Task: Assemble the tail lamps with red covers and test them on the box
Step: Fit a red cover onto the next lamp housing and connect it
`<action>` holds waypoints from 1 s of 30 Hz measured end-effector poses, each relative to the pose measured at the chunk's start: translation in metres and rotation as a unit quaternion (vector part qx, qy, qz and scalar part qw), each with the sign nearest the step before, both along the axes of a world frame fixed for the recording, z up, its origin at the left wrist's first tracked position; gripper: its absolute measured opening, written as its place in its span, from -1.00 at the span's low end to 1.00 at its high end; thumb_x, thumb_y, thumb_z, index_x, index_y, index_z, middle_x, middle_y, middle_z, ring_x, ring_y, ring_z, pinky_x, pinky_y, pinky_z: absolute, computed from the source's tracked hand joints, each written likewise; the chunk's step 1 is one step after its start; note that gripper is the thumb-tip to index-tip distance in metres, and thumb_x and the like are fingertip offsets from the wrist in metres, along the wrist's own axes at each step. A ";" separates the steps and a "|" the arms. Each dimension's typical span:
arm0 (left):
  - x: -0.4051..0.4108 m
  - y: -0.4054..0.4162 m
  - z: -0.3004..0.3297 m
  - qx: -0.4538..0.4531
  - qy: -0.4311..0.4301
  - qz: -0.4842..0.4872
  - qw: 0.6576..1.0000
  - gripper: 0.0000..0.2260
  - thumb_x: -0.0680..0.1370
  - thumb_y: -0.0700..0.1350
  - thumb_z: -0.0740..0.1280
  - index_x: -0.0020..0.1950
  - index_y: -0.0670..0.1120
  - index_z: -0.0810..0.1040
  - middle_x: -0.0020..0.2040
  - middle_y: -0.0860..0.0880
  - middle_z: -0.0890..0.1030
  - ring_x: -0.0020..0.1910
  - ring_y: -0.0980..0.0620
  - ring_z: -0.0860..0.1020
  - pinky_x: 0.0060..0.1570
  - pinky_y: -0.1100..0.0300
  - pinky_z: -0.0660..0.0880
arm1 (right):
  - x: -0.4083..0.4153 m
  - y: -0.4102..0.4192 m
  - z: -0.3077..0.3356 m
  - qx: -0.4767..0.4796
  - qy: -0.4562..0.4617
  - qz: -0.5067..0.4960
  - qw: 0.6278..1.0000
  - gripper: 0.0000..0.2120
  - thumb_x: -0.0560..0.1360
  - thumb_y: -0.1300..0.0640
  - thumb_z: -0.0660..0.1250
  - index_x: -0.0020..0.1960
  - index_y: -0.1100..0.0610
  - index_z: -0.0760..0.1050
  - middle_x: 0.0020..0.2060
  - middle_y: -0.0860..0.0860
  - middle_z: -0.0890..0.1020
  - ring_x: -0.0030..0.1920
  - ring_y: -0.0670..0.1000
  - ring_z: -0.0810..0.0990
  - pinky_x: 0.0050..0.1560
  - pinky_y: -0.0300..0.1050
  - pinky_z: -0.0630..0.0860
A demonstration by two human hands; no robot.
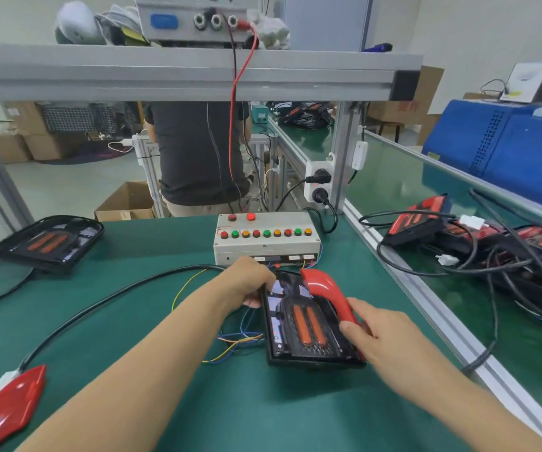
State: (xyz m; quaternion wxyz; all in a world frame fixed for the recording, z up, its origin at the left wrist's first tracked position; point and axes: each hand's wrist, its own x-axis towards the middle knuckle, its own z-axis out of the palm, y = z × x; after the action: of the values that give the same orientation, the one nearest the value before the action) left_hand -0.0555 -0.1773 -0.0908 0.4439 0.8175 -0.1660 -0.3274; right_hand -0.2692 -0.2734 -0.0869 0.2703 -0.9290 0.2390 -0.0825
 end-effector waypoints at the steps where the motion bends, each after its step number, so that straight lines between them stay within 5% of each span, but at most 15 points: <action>1: -0.002 0.001 0.001 -0.006 0.013 0.014 1.000 -0.82 0.39 -0.41 0.20 -0.37 -0.19 0.38 -0.60 -0.04 0.44 -0.61 0.03 0.44 -0.53 0.29 0.43 | 0.001 0.002 0.001 -0.008 0.004 0.005 1.000 -0.84 0.61 -0.02 0.15 0.07 0.01 0.45 -0.33 -0.03 0.53 -0.25 0.03 0.52 -0.18 -0.07 0.45; 6: -0.008 0.009 0.001 -0.098 0.109 0.095 0.985 -0.77 0.38 -0.42 0.10 -0.41 -0.15 0.31 -0.47 -0.10 0.43 -0.50 -0.06 0.42 -0.41 0.26 0.39 | 0.003 0.016 0.005 -0.046 -0.013 0.044 0.998 -0.84 0.64 -0.04 0.06 0.10 -0.04 0.38 -0.25 -0.02 0.58 -0.20 0.05 0.55 -0.12 -0.01 0.48; 10: -0.015 0.019 0.006 -0.187 0.196 0.105 0.957 -0.84 0.40 -0.35 0.13 -0.33 -0.14 0.39 -0.41 -0.10 0.49 -0.52 -0.04 0.47 -0.44 0.27 0.46 | 0.005 0.022 0.004 -0.082 -0.031 0.051 0.995 -0.70 0.64 -0.08 0.04 0.33 -0.04 0.30 -0.07 -0.02 0.62 -0.07 0.07 0.57 0.00 0.00 0.50; 14: -0.018 0.023 0.009 -0.270 0.256 0.075 0.925 -0.80 0.51 -0.08 0.35 0.03 -0.17 0.63 -0.09 -0.20 0.67 -0.28 -0.11 0.64 -0.27 0.08 0.63 | 0.004 0.025 -0.002 -0.079 -0.055 0.069 0.993 -0.53 0.64 -0.10 0.04 0.52 -0.03 0.14 0.06 -0.05 0.62 0.04 0.03 0.56 0.08 -0.05 0.47; 17: -0.018 0.022 0.007 -0.265 0.223 0.064 0.936 -0.68 0.45 -0.01 0.43 0.13 -0.14 0.62 0.02 -0.21 0.67 -0.15 -0.13 0.65 -0.08 0.00 0.61 | 0.001 0.026 -0.002 -0.078 -0.072 0.073 0.992 -0.50 0.63 -0.14 0.03 0.54 -0.07 0.10 0.11 -0.11 0.60 0.06 -0.03 0.56 0.09 -0.10 0.47; 22: -0.022 0.022 0.009 -0.274 0.159 0.063 0.946 -0.70 0.37 -0.12 0.49 0.08 -0.15 0.63 -0.12 -0.16 0.70 -0.28 -0.08 0.67 -0.35 0.16 0.57 | -0.001 0.024 -0.010 -0.151 -0.094 0.043 0.983 -0.50 0.62 -0.17 -0.02 0.54 -0.14 0.07 0.08 -0.13 0.58 0.04 -0.05 0.54 -0.01 -0.12 0.46; 30: -0.034 0.026 0.011 -0.343 0.091 0.046 0.934 -0.56 0.15 -0.16 0.54 0.01 -0.17 0.63 -0.13 -0.17 0.70 -0.25 -0.06 0.67 -0.29 0.17 0.58 | -0.003 0.020 -0.015 -0.158 -0.110 -0.016 0.981 -0.50 0.60 -0.18 0.06 0.52 -0.22 0.09 0.06 -0.12 0.58 0.06 -0.08 0.52 -0.02 -0.18 0.43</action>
State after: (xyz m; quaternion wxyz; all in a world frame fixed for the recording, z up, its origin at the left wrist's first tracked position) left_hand -0.0896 -0.1509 -0.0800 0.7248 0.5894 -0.1893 -0.3025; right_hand -0.2725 -0.2530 -0.1024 0.1433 -0.9414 0.2060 -0.2255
